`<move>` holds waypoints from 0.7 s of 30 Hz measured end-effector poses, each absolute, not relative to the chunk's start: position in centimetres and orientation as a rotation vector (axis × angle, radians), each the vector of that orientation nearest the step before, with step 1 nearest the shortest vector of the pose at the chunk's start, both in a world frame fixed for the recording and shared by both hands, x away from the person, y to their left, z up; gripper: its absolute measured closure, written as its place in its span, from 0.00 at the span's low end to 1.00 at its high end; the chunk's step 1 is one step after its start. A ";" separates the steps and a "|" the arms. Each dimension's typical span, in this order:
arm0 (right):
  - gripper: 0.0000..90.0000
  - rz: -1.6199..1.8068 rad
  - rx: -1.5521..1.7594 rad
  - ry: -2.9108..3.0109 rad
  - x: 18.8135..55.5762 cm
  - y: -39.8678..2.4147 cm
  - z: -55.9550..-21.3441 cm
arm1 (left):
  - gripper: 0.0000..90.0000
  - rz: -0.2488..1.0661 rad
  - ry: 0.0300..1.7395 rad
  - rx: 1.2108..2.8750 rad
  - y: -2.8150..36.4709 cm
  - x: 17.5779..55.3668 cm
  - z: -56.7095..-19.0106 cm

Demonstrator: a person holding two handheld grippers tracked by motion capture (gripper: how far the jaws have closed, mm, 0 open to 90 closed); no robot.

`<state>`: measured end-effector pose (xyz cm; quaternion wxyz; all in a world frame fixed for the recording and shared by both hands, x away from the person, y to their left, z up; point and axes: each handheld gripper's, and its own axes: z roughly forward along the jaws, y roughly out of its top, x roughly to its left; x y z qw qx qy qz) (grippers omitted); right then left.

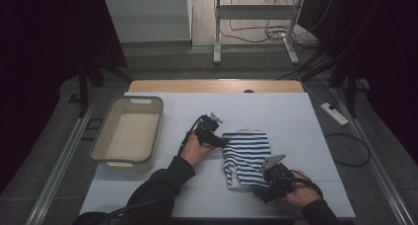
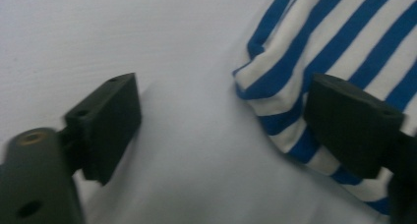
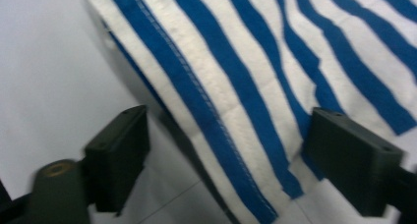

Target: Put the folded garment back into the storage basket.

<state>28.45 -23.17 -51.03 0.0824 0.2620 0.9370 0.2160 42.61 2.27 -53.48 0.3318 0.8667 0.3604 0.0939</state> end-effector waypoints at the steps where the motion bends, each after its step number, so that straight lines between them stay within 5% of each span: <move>1: 0.24 0.647 0.791 2.791 28.5 -23.2 -51.0 | 0.21 0.243 0.938 2.266 2.2 42.5 -53.4; 14: 0.81 0.622 0.837 2.732 29.5 -23.2 -50.2 | 0.74 0.135 0.899 2.255 1.7 41.9 -53.0; 16: 0.84 0.606 0.823 2.727 29.6 -23.2 -50.2 | 0.76 0.103 0.896 2.247 1.7 41.9 -53.0; 17: 0.89 0.611 0.829 2.736 29.9 -23.2 -50.1 | 0.88 0.069 0.904 2.235 1.7 41.9 -53.0; 21: 0.92 0.635 0.847 2.750 30.1 -23.4 -50.0 | 0.91 0.053 0.912 2.225 1.8 42.0 -53.0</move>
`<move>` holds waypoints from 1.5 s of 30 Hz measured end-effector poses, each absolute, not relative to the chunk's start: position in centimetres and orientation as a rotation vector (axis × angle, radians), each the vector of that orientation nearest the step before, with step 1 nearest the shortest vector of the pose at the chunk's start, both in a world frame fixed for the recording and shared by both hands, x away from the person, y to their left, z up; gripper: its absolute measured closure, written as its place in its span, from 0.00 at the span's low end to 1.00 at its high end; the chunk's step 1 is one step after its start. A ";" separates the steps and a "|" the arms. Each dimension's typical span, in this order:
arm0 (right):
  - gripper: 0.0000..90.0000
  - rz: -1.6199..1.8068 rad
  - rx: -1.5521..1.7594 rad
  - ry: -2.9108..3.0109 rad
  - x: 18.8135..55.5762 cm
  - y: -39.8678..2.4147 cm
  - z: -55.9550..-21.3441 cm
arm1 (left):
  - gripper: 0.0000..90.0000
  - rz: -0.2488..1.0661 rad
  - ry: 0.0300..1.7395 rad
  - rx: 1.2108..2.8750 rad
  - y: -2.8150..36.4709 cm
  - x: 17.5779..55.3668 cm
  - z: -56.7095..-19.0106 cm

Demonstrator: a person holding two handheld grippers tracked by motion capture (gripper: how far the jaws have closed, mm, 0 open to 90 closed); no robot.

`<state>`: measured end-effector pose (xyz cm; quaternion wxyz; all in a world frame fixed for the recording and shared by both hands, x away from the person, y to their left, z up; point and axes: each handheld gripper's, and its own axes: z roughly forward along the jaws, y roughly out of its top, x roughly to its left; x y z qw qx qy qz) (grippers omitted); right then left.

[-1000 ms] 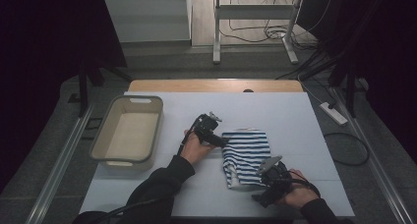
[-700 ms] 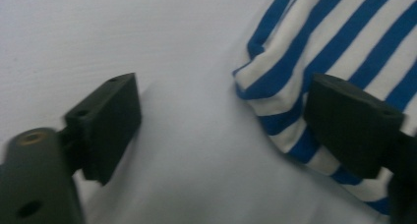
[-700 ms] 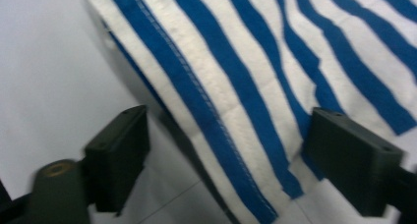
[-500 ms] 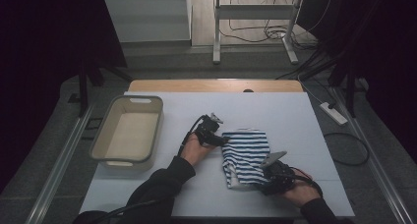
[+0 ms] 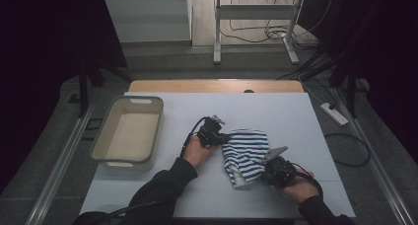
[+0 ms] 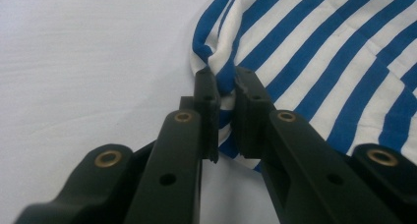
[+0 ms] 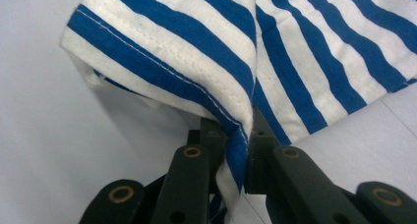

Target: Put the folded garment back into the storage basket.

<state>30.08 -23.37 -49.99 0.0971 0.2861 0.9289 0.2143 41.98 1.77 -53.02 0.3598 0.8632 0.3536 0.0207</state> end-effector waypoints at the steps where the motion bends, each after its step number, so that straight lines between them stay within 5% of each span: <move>1: 0.93 0.644 0.854 2.755 30.1 -23.4 -50.0 | 0.91 0.059 0.909 2.221 1.8 41.9 -53.1; 14: 0.93 0.844 0.863 2.771 29.6 -23.0 -48.7 | 0.92 0.208 0.847 2.223 2.0 40.9 -51.9; 45: 0.93 1.157 0.820 2.772 29.0 -19.4 -45.3 | 0.92 0.284 0.818 2.196 6.0 40.3 -47.5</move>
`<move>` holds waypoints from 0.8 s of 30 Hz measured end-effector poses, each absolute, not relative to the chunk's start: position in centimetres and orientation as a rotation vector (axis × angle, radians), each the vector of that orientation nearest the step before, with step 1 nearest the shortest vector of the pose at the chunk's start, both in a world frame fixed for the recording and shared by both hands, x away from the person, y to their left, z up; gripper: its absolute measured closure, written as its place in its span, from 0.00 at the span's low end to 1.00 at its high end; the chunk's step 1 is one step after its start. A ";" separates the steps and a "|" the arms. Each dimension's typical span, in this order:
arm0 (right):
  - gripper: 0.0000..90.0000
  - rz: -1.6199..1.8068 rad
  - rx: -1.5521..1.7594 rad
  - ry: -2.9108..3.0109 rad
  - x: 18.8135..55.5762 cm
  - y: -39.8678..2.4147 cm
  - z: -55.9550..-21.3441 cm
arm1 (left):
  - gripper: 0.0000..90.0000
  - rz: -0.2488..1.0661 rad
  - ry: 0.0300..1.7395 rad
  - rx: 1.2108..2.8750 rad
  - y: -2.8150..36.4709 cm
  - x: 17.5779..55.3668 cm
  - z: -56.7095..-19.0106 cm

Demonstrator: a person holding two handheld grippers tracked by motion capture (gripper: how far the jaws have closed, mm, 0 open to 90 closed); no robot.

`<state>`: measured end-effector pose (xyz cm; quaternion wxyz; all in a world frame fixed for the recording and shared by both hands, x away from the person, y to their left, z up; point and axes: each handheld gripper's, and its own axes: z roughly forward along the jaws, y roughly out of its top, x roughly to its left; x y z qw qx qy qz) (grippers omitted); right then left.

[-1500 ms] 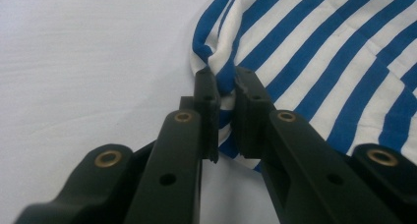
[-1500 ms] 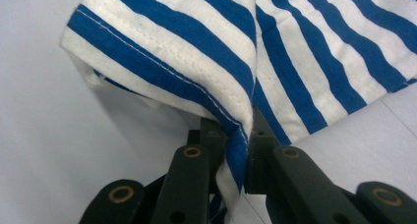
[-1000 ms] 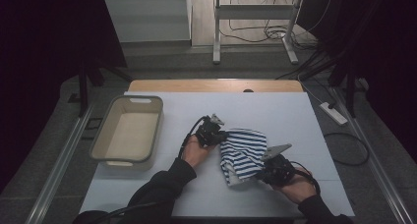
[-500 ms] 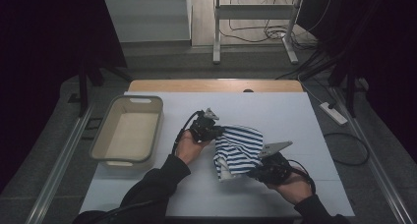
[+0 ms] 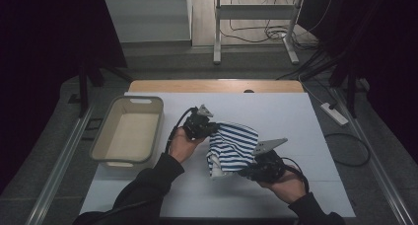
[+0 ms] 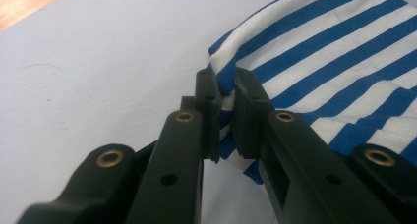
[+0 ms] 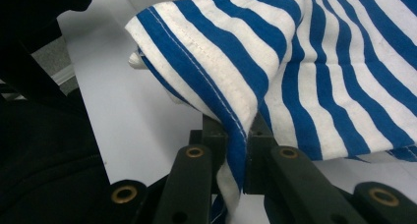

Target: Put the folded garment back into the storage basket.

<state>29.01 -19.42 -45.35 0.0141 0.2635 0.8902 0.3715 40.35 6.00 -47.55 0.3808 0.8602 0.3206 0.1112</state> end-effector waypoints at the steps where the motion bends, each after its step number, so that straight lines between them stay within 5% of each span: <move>1: 0.93 1.157 0.820 2.772 29.0 -19.4 -45.3 | 0.92 0.284 0.818 2.196 6.0 40.3 -47.5; 24: 0.93 1.276 0.736 2.789 30.0 -15.0 -43.4 | 0.92 0.336 0.857 2.176 10.7 40.5 -44.2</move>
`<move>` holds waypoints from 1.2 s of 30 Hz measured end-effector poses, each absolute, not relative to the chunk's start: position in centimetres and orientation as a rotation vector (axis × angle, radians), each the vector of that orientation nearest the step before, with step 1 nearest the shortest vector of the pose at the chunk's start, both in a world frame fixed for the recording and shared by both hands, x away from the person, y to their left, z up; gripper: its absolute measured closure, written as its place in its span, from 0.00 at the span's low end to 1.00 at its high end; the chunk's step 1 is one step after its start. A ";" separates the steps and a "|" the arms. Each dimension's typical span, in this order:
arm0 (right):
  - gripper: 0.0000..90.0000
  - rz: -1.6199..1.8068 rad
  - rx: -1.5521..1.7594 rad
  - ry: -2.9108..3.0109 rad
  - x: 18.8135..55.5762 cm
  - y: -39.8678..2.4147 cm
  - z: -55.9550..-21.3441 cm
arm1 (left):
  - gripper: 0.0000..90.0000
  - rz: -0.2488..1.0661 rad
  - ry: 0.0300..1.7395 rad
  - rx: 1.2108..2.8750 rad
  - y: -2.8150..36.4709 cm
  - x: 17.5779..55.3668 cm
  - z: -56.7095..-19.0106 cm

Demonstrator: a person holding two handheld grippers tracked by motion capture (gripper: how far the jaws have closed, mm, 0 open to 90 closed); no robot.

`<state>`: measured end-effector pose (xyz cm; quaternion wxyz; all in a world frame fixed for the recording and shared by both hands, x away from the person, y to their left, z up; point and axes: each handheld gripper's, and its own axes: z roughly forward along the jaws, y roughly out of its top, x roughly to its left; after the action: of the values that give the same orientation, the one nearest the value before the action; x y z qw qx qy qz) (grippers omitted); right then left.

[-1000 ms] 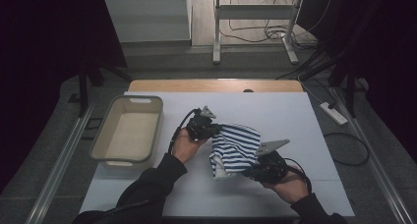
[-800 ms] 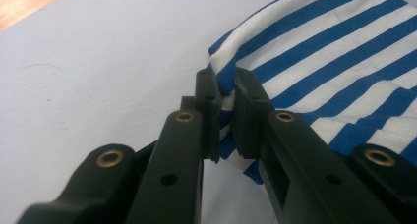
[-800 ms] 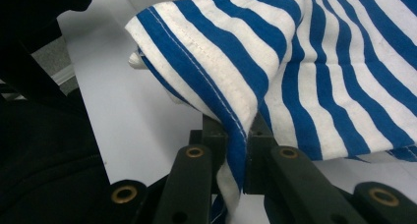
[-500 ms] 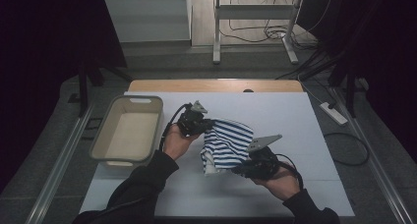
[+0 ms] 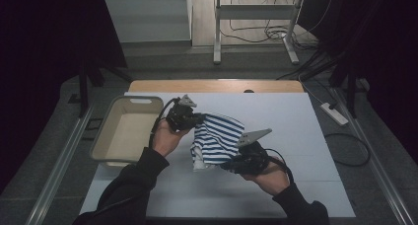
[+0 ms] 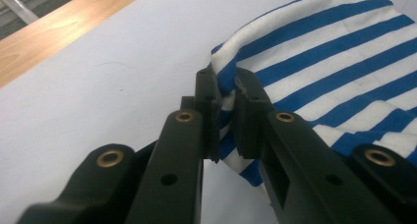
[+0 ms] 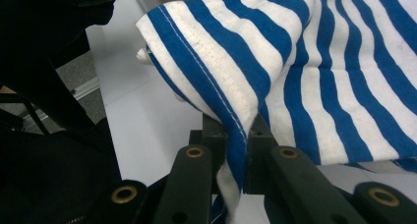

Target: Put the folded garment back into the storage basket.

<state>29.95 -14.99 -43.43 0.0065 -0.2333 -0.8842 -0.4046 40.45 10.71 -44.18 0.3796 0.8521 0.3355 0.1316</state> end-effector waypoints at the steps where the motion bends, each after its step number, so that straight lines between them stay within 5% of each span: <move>1: 0.93 -1.266 -0.725 -2.766 30.0 -14.7 -43.4 | 0.92 0.339 0.858 2.175 10.8 40.5 -44.1; 36: 0.93 -1.336 -0.615 -2.719 32.3 -8.1 -41.6 | 0.91 0.385 0.984 2.117 17.7 41.2 -41.6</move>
<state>32.28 -8.05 -41.58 0.0253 -0.1990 -0.8793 -0.4320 41.20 17.74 -41.62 0.3781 0.8284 0.3848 0.1505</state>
